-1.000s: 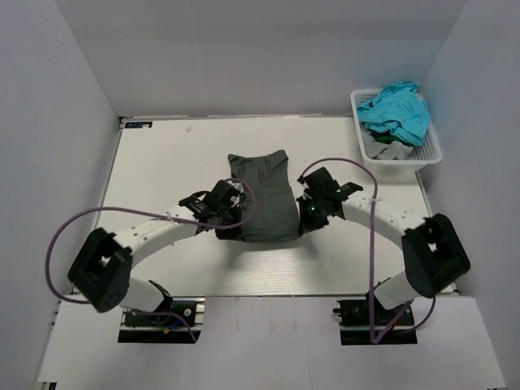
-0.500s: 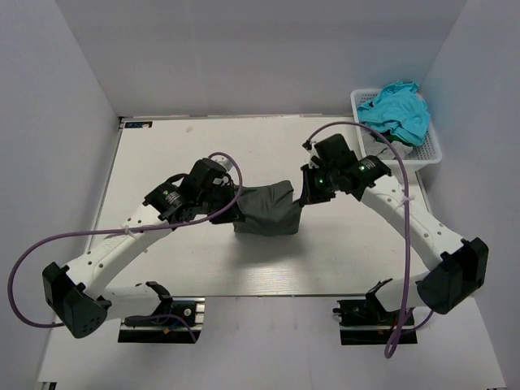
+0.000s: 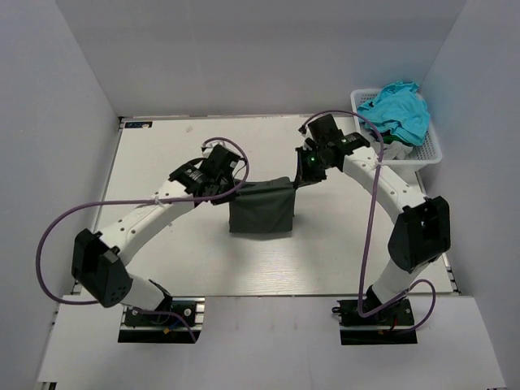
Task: Fold and stack the t-shirts
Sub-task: Fold the long partially folded tshirt into a neat square
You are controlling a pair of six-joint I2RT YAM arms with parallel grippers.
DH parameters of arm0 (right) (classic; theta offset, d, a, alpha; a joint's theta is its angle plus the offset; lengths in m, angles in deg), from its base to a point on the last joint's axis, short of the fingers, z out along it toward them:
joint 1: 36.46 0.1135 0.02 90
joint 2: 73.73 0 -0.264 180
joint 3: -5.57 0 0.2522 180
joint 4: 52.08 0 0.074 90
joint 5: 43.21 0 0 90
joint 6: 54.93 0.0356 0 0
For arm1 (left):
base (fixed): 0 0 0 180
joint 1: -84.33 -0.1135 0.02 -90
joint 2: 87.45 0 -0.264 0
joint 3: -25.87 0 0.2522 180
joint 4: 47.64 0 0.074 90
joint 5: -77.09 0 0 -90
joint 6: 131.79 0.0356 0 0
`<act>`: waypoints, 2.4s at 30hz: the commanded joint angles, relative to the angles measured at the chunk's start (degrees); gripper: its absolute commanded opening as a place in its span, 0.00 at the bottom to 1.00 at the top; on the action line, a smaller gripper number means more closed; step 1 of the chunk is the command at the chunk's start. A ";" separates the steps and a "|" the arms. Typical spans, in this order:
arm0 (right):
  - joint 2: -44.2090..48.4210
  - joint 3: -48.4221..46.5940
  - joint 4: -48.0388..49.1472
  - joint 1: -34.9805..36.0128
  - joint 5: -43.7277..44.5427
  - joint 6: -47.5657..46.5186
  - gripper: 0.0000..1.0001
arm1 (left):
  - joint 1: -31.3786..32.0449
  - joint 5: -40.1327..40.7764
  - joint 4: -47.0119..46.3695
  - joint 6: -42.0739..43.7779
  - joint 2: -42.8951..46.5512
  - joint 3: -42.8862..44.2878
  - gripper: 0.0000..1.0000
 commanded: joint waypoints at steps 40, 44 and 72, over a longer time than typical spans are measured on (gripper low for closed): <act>-16.91 -13.64 24.32 -9.62 -21.08 -4.32 0.90 | -15.87 -20.70 -25.67 9.05 -29.29 23.60 1.00; -16.21 -5.39 29.42 -7.51 -25.21 -2.37 0.90 | -15.34 -28.01 -28.48 6.94 -32.53 21.41 1.00; -1.71 22.06 33.66 2.51 -22.85 -9.23 0.90 | -11.21 -20.92 -27.27 3.24 -6.19 -14.02 1.00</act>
